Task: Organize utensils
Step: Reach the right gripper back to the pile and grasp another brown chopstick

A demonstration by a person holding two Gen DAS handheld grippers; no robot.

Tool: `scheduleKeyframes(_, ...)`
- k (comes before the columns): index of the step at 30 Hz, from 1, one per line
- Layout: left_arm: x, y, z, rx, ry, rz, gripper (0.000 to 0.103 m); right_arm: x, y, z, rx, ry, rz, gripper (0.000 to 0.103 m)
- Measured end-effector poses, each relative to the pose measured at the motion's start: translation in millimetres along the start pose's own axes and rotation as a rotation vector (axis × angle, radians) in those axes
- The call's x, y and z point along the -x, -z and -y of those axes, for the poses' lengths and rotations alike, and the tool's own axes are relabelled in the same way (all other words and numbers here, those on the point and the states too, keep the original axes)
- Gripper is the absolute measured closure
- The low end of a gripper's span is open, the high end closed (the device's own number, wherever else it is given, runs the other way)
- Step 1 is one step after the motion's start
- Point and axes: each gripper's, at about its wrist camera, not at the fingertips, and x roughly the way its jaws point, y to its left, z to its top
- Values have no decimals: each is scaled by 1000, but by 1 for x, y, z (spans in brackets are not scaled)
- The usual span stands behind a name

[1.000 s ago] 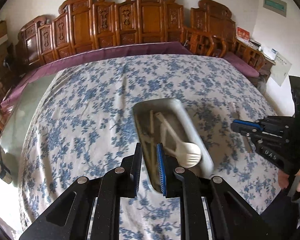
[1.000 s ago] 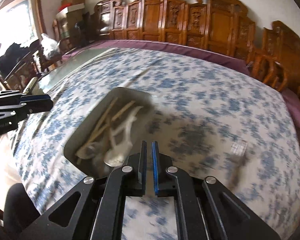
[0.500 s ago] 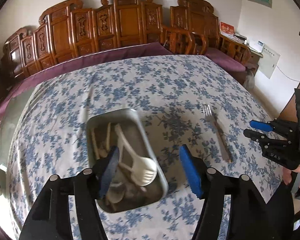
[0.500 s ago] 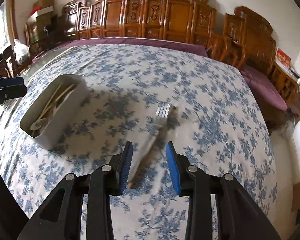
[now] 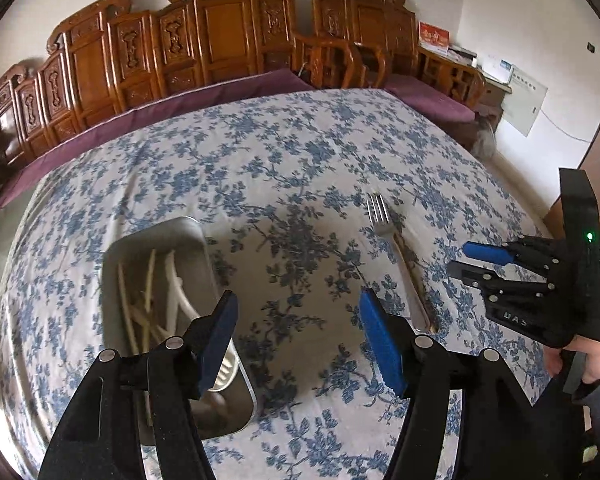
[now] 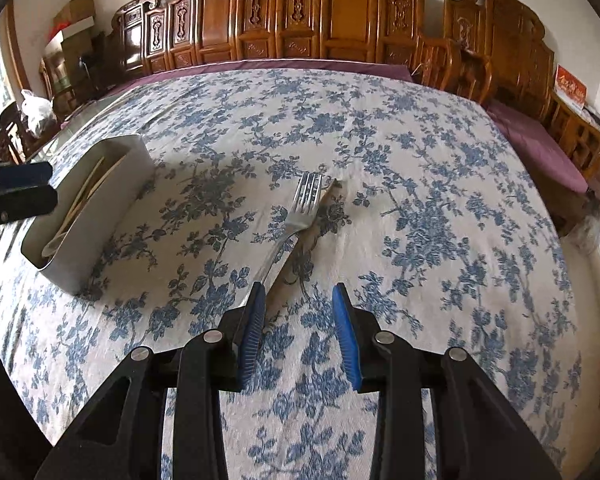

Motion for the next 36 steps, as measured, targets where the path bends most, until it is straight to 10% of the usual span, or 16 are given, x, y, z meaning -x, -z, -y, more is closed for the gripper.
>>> scheduleKeyframes(26, -33, 5, 22, -14, 26, -60, 43, -70, -25, 2, 37, 47, -83, 77)
scheduleKeyframes(36, -54, -3, 43, -26, 31, -73, 43, -56, -8, 35, 8, 82, -107, 97)
